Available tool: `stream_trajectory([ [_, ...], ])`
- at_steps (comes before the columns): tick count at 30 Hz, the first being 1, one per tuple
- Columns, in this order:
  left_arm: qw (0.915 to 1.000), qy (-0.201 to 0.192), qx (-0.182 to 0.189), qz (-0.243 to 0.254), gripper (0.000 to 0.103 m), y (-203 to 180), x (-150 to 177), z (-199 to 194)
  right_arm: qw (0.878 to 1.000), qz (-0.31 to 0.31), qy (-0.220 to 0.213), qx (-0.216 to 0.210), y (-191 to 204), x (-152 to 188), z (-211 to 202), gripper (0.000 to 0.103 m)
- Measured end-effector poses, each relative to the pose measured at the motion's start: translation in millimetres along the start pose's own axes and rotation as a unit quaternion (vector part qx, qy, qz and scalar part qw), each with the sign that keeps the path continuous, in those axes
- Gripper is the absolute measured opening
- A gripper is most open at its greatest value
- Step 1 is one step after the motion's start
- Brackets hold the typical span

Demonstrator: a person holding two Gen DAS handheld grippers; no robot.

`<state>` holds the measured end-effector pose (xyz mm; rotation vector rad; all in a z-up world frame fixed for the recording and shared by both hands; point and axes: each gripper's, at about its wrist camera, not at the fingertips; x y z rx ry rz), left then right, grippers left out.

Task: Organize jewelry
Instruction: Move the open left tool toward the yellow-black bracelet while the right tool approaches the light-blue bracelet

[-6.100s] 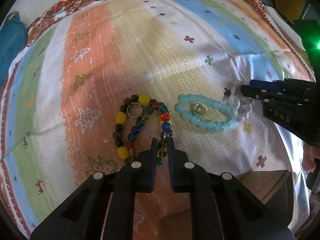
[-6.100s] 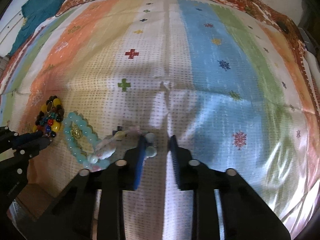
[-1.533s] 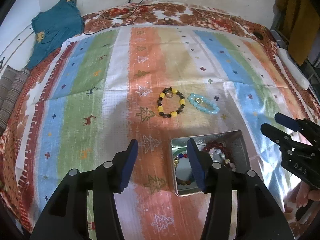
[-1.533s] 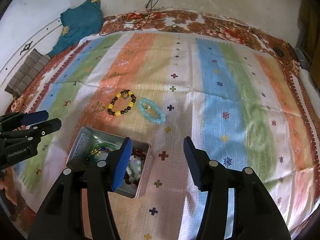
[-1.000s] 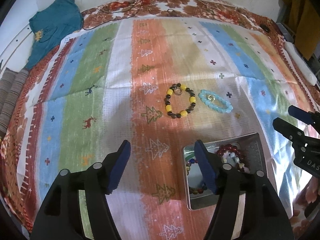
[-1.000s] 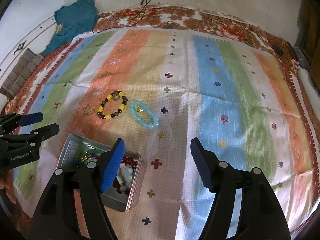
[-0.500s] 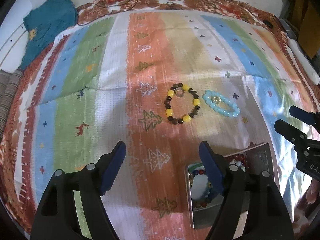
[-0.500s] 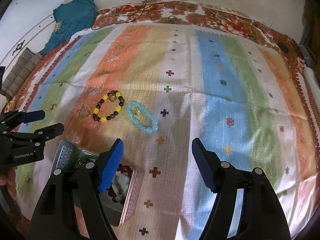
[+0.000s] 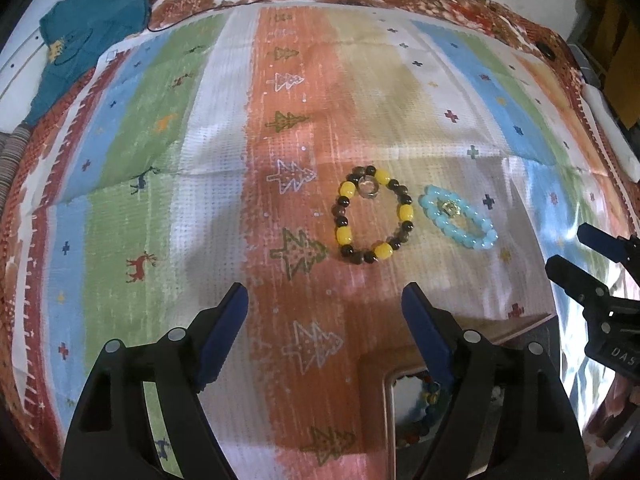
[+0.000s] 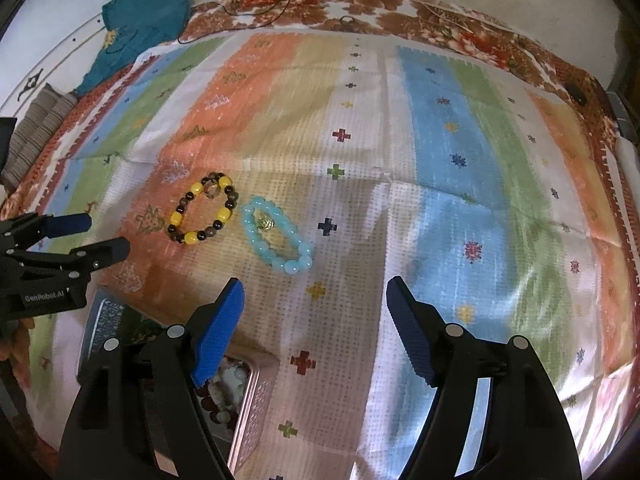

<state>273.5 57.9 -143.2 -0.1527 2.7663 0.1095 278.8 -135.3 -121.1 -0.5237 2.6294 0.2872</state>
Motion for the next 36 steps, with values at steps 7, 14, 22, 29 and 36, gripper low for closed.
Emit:
stream_trajectory([
  [7,0.9999,0.011,0.000,0.000,0.078,3.0,-8.2,16.3,1.000,-0.002,0.015,0.009,-3.6,-6.0,18.8,0.073],
  [14,0.9999,0.013,0.001,0.000,0.079,4.3,-15.6,27.5,1.000,-0.003,0.027,0.012,-3.6,-10.7,33.4,0.073],
  [22,0.9998,0.018,0.006,0.000,0.078,3.6,-23.1,39.3,0.999,-0.009,0.033,0.026,-2.5,-17.1,46.5,0.073],
  [29,0.9997,0.021,0.000,0.015,0.078,-0.1,-26.6,48.6,0.998,-0.012,0.042,0.035,-7.5,-21.1,58.0,0.073],
  [36,0.9997,0.020,0.002,0.011,0.077,2.4,-33.2,59.7,0.998,-0.015,0.051,0.042,-10.7,-25.3,72.6,0.073],
])
Point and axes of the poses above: each gripper's, at about its wrist camera, not at the fingertips, and z roughly the way its jaws point, y to its left, x to its underside, and after that the axes turned 7 degrees about -x, right-handed
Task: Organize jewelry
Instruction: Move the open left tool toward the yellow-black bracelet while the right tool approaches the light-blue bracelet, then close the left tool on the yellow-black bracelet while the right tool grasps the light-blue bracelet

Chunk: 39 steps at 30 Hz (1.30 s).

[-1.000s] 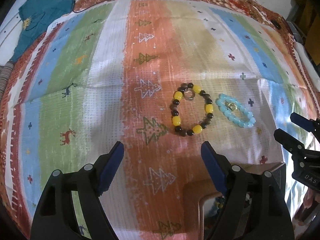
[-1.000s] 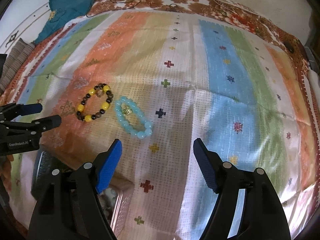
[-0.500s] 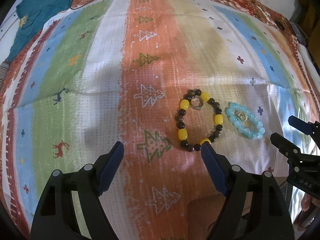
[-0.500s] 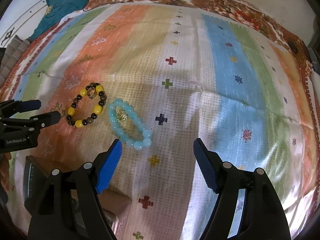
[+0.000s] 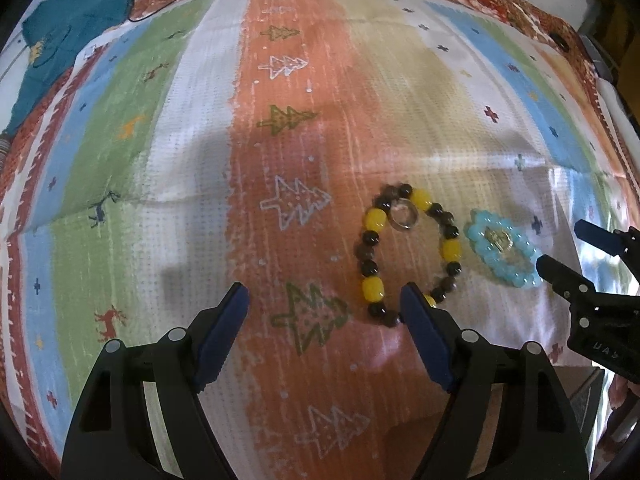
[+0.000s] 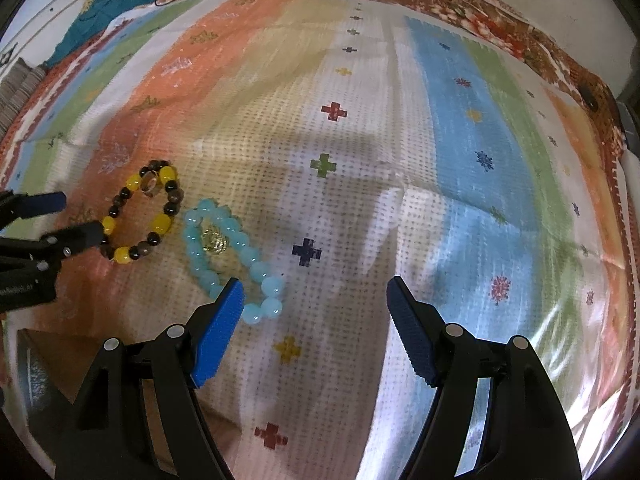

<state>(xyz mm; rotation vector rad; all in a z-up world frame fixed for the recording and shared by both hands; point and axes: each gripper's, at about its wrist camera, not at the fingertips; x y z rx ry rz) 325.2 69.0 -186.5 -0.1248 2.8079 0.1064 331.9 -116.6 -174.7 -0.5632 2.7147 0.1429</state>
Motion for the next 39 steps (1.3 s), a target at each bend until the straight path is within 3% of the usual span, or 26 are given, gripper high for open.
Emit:
stream_trajectory([
  [4,0.9999,0.003,0.010,0.004,0.077,-0.9,-3.5,7.9,1.000,-0.001,0.003,0.001,-1.2,-2.3,7.7,0.073],
  [8,0.9995,-0.004,-0.013,0.028,0.072,-10.7,-2.6,14.3,1.000,-0.017,0.004,0.009,5.4,-3.1,13.4,0.073],
  [11,0.9987,-0.014,-0.021,0.044,0.050,-13.8,0.6,13.7,1.000,-0.022,0.000,0.010,6.1,-3.1,14.1,0.073],
  [12,0.9986,-0.015,-0.020,0.048,0.038,-14.5,1.1,13.2,1.000,-0.021,-0.003,0.008,5.5,-3.5,13.7,0.071],
  [14,0.9985,-0.011,-0.020,0.049,0.023,-13.0,1.7,13.0,1.000,-0.014,-0.011,0.007,4.6,-2.8,12.5,0.052],
  [15,0.9987,-0.009,-0.020,0.047,0.012,-11.3,2.1,12.9,1.000,-0.014,-0.011,0.004,6.0,-2.1,12.4,0.048],
  [20,0.9987,-0.008,-0.020,0.047,0.012,-8.6,6.9,11.3,0.999,-0.041,-0.008,-0.006,19.3,1.0,12.4,0.018],
  [27,0.9991,-0.001,-0.018,0.038,0.012,-5.5,4.5,-0.4,0.999,-0.038,-0.014,-0.006,16.3,3.0,4.3,0.016],
  [39,0.9989,-0.035,-0.002,0.031,0.012,-7.2,-4.7,-42.4,0.997,-0.029,-0.064,-0.021,19.0,-5.1,-35.8,0.012],
])
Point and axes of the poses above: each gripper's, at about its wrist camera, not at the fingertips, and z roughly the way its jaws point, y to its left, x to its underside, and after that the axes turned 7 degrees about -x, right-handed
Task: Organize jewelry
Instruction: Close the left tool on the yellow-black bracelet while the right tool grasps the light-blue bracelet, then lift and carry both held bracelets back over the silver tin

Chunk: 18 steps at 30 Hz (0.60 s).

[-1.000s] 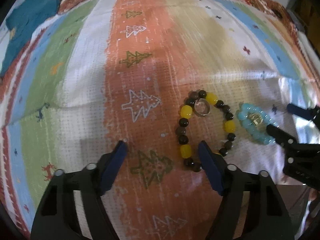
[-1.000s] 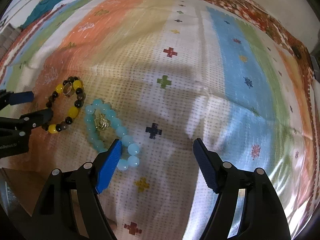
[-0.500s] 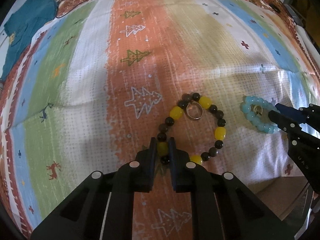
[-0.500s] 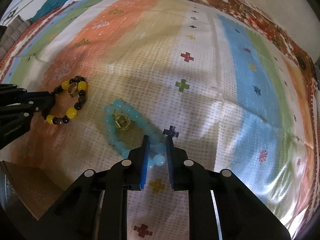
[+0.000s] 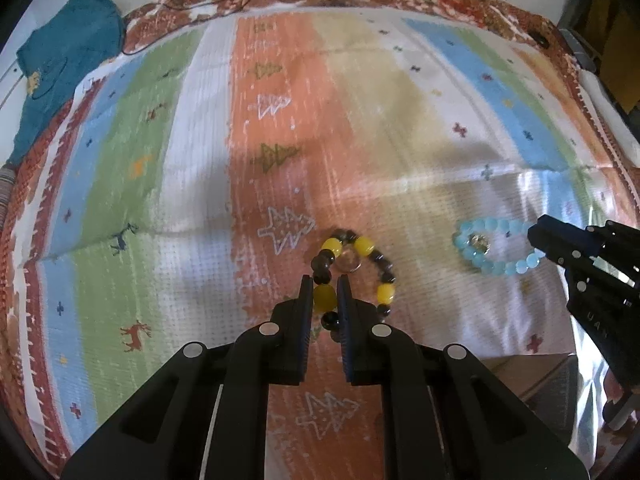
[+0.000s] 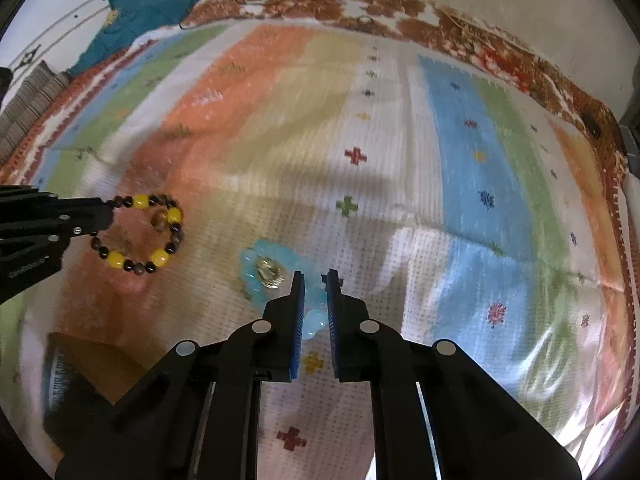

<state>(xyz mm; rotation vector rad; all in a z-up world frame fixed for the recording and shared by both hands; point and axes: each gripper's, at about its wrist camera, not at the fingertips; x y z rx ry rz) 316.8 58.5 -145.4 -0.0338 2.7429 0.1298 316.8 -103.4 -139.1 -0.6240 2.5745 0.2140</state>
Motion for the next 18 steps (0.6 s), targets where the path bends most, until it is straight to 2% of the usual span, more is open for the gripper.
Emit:
stream_trajectory([
  [18,0.9995,-0.032,0.003,0.006,0.012,-7.9,-5.7,-36.5,0.999,-0.005,-0.042,-0.011,9.0,-4.6,-38.0,0.012],
])
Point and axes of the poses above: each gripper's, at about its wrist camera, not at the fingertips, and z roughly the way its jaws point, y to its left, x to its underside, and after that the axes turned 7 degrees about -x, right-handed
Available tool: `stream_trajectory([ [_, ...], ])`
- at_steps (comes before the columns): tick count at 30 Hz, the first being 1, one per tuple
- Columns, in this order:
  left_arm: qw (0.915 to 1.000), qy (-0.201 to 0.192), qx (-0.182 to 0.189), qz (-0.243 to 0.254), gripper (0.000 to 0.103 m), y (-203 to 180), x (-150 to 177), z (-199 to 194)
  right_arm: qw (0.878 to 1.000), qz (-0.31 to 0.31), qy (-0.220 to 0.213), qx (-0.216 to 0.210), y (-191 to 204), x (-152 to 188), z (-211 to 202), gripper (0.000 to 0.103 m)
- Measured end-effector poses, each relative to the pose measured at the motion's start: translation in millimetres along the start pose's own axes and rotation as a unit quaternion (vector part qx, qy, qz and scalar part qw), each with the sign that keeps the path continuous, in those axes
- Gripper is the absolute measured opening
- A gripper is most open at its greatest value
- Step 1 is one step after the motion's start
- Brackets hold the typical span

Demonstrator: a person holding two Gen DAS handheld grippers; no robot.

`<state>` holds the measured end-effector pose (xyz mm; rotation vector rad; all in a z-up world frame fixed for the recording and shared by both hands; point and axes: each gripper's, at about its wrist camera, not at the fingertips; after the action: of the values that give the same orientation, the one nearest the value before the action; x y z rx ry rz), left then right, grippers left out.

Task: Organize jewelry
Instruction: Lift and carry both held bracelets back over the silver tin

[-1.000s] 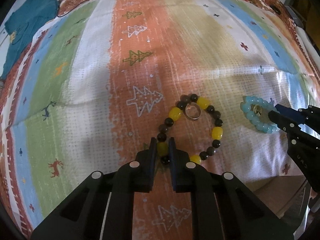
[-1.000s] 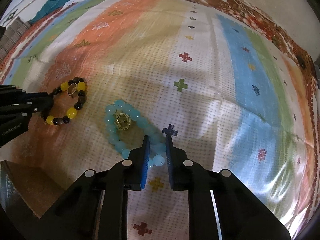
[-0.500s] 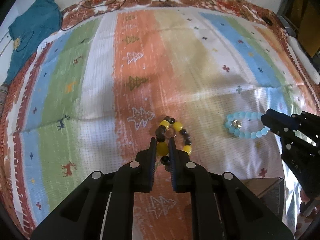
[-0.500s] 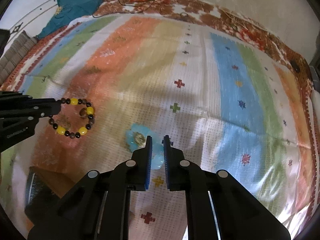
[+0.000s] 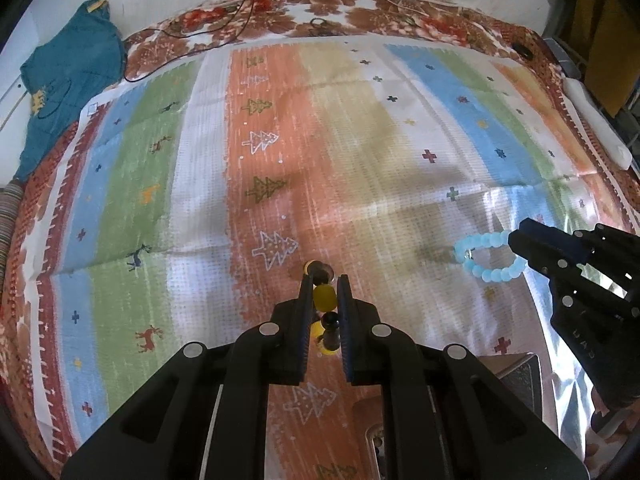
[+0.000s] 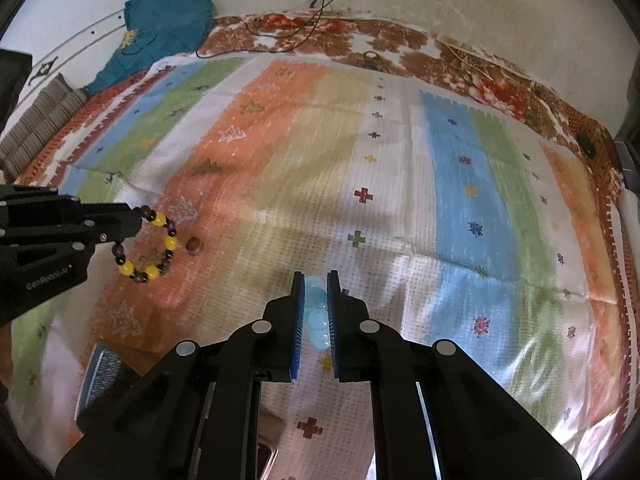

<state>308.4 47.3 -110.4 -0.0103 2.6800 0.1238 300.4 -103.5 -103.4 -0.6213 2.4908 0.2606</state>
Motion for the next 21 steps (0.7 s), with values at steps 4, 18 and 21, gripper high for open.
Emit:
stream_trajectory([
  [4,1.0000,-0.004,0.000,-0.001,0.012,-0.5,2.6,-7.7,1.000,0.003,-0.012,-0.002,2.1,-0.3,-11.0,0.012],
  [18,0.9993,-0.031,0.007,-0.018,0.012,-1.9,14.8,-50.7,0.999,0.021,-0.035,-0.001,5.2,8.8,-44.8,0.012],
  [21,0.9990,-0.038,0.014,-0.019,0.012,-5.3,18.5,-60.1,0.999,0.021,-0.042,-0.002,6.6,10.8,-52.6,0.012],
])
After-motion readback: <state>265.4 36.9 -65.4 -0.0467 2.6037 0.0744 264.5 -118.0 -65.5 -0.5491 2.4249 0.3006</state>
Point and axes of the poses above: each gripper's, at about its wrist camera, not at the fingertips, and z roughly the way its jaws point, y to its left, x to its underside, and after that the axes turned 7 degrees about -x, right-handed
